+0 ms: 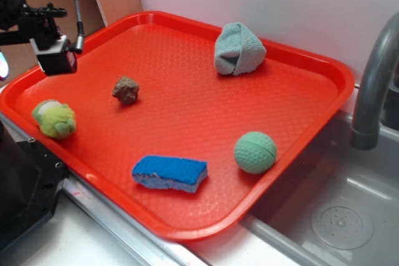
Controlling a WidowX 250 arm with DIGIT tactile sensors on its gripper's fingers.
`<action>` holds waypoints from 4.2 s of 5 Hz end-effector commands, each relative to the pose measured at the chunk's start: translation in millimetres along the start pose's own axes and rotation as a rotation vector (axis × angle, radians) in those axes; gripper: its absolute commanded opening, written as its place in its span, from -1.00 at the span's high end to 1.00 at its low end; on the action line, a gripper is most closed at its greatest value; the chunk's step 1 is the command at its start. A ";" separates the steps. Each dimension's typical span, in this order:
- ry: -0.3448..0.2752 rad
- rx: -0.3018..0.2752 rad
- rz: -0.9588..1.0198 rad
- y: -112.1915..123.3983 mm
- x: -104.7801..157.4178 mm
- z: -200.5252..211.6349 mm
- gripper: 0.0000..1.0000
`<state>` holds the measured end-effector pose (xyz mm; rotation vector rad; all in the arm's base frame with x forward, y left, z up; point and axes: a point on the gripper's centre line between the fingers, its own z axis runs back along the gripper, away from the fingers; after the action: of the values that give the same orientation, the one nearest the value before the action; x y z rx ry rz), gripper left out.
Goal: Grab the green animal.
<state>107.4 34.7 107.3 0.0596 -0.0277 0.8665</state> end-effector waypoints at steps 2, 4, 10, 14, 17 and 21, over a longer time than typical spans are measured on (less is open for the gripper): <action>-0.068 -0.016 0.181 15.2 13.6 -9.1 -1.00; -0.059 0.025 0.076 -4.9 38.6 -73.7 -1.00; -0.070 0.035 0.204 -13.8 7.0 -67.0 -1.00; -0.037 0.071 0.133 -38.1 38.4 -68.0 1.00; -0.193 -0.038 -0.115 -33.4 25.6 -20.1 1.00; -0.082 0.070 0.006 -12.6 26.5 -10.5 -1.00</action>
<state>133.8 44.9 93.2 0.1619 -0.0474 0.8512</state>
